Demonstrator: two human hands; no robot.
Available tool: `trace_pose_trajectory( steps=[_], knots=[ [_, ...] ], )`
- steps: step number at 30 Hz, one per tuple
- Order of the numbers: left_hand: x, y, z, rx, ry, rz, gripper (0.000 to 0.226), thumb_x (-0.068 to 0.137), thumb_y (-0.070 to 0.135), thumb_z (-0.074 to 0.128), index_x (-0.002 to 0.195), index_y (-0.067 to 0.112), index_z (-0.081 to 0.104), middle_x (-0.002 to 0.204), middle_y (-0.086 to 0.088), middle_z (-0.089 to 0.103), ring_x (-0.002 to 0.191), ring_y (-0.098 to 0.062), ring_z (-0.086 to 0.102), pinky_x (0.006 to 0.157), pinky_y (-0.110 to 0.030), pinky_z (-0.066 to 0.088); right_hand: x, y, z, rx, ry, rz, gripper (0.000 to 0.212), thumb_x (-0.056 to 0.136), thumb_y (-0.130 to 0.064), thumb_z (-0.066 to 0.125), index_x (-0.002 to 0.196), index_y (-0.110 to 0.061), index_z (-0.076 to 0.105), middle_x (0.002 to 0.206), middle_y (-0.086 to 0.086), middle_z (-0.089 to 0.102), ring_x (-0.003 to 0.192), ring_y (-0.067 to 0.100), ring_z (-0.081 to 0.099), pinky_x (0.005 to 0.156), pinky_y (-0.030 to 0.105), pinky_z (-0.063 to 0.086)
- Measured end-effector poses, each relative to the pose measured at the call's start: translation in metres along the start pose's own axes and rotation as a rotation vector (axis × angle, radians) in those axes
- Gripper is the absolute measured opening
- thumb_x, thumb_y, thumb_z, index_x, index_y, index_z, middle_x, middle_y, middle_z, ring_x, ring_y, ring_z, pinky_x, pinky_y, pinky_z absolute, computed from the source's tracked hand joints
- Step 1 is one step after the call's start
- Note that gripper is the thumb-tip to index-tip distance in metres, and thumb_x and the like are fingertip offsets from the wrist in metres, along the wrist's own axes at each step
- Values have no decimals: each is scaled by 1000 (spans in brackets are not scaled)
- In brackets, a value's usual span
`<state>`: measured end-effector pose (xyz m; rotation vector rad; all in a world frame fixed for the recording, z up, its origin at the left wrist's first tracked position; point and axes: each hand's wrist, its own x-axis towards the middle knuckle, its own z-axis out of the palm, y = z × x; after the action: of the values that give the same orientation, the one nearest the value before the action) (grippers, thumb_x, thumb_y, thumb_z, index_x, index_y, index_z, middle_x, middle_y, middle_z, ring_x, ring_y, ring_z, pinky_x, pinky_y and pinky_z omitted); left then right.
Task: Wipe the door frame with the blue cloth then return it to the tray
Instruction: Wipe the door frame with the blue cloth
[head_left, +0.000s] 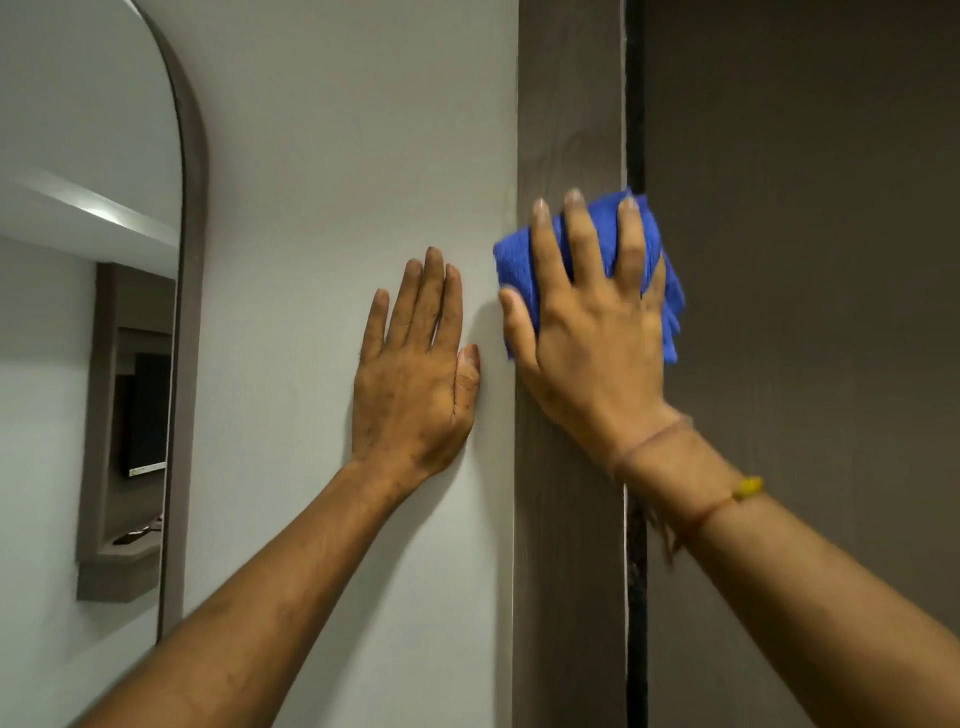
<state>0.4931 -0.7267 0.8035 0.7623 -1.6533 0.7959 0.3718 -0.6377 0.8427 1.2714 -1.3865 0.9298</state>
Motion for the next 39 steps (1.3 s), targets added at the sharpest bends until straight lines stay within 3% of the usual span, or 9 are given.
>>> trace_pose_trajectory(
  steps=[6, 13, 17, 21, 24, 29, 39],
  knots=[
    [0, -1, 4, -9, 28, 1, 61, 94, 36, 14, 148, 13, -3, 158, -6, -5, 146, -18, -6, 120, -40, 0, 3, -1, 4, 8, 49, 26, 67, 94, -53, 29, 149, -17, 15, 158, 12, 17, 145, 39, 7, 113, 62, 12],
    [0, 1, 0, -8, 12, -5, 62, 92, 35, 14, 147, 13, -4, 157, -6, -7, 145, -17, -8, 120, -41, 1, -103, 2, 20, -71, -61, -50, 67, 93, -55, 27, 147, -16, 26, 153, 13, 33, 141, 39, 16, 106, 65, 32],
    [0, 3, -1, -12, 2, -15, 62, 92, 36, 13, 147, 12, -2, 158, -8, -4, 146, -17, -7, 120, -41, 0, -48, 3, 9, -51, -13, -45, 66, 92, -54, 30, 146, -17, 26, 153, 12, 32, 142, 41, 19, 109, 64, 27],
    [0, 3, -1, 3, 5, -18, 62, 93, 36, 12, 148, 12, -1, 159, -8, -3, 146, -18, -6, 120, -42, 2, 24, 1, -4, -4, 26, 13, 66, 94, -53, 29, 148, -18, 16, 157, 11, 20, 145, 39, 7, 111, 65, 15],
    [-1, 3, -1, -5, -2, -22, 62, 93, 37, 11, 148, 12, -1, 158, -8, -3, 146, -18, -5, 120, -41, 2, 6, -1, 3, 5, 51, 25, 69, 93, -55, 29, 149, -17, 15, 159, 12, 17, 145, 39, 7, 112, 63, 13],
    [0, 3, -3, -7, -12, -22, 63, 91, 36, 11, 148, 11, 0, 159, -9, -2, 146, -19, -5, 120, -41, 1, -76, -1, 15, -26, -31, -19, 74, 88, -60, 34, 147, -16, 24, 155, 13, 29, 142, 40, 17, 106, 67, 29],
    [-2, 1, 0, -19, -10, -17, 61, 94, 36, 14, 148, 12, -2, 158, -7, -4, 146, -18, -6, 120, -36, -1, -3, -1, 2, 21, 21, 21, 69, 91, -54, 37, 148, -19, 20, 157, 11, 23, 144, 40, 11, 107, 68, 21]
  ],
)
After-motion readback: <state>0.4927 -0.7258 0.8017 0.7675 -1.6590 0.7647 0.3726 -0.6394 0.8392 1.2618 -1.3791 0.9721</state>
